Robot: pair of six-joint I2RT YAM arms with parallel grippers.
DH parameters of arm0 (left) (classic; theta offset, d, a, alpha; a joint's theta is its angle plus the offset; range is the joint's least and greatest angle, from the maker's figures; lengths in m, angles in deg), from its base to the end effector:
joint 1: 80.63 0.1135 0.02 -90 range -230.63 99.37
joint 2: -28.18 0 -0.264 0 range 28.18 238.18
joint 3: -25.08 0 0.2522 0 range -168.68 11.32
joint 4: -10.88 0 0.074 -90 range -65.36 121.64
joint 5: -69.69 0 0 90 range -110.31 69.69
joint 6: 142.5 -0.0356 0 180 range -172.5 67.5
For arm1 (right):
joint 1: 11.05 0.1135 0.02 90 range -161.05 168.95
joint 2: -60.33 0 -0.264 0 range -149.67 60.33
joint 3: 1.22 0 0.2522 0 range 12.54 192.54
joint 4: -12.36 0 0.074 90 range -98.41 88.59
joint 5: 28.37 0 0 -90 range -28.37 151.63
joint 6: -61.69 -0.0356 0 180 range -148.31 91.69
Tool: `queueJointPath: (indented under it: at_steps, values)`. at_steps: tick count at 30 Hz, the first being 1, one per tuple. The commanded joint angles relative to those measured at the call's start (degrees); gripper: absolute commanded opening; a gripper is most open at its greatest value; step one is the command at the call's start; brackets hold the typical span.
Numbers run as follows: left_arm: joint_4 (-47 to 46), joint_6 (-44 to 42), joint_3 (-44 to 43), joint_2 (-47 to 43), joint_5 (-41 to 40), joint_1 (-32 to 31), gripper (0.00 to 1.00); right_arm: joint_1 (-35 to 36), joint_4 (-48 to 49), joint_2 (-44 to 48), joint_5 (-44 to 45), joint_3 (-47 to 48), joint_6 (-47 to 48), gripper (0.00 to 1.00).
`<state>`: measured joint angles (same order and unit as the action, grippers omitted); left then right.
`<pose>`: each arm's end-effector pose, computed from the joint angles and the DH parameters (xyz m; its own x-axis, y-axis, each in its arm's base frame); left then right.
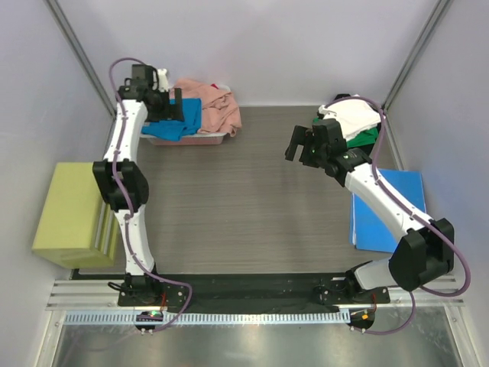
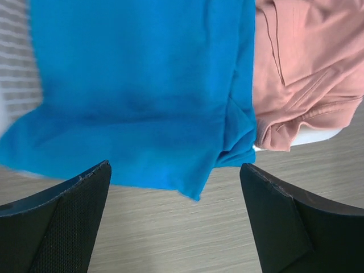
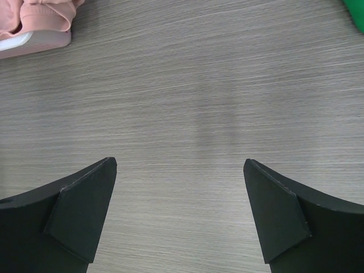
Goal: Fold and stack the t-shirts
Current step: Grab the tshirt from the pile
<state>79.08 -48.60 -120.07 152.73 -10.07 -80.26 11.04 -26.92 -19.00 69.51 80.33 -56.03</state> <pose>0.4793 -0.0032 0.3392 -0.7445 -0.0717 -0.6638 0.0630 0.9822 -0.1768 0.2894 0.1122 0.3169 -0.6204 0.2455 -0.7449 0.0197 0.9543 0.2981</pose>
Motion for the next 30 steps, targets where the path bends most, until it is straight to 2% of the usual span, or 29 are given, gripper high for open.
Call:
queueJointPath:
  at_steps: [1,7,9,10,11,14,18,23,26,30]
  values:
    - [1.73,-1.97,-2.02,2.27,-2.77,-2.73,0.95,0.85,2.93,-1.00,-0.85,-0.11,0.04,1.00]
    - [1.90,-2.05,-1.94,4.65,-3.56,-3.26,0.95,1.29,3.63,-2.67,-1.73,-0.02,-0.14,1.00]
    - [1.90,-2.23,-1.24,4.74,-4.00,-3.17,0.89,1.29,3.72,-2.67,-1.64,0.06,-0.14,1.00]
    - [1.64,-2.41,-0.80,4.47,-4.00,-3.17,0.80,1.29,3.72,-2.67,-1.73,0.06,-0.05,1.00]
    - [1.55,-2.41,-0.53,4.38,-4.00,-3.17,0.49,1.29,3.55,-2.50,-1.55,0.06,0.04,1.00]
    - [1.55,-1.88,0.43,3.68,-3.48,-3.17,0.10,1.29,3.55,-2.15,-1.46,-0.29,0.30,1.00]
    - [1.64,-1.88,1.05,2.63,-2.77,-3.26,0.00,1.29,3.02,-1.71,-1.11,-0.03,0.30,1.00]
    - [2.69,-2.85,0.88,-0.61,-1.89,-3.17,0.00,1.29,2.76,-1.00,-1.64,0.50,0.39,1.00]
    - [4.80,-3.29,-3.24,-2.99,-0.49,-3.26,0.00,1.29,2.49,-0.56,-1.81,1.12,0.48,1.00]
    - [8.14,-3.11,-16.58,-9.65,3.46,-3.26,0.00,1.29,2.58,0.32,-0.77,1.47,1.09,1.00]
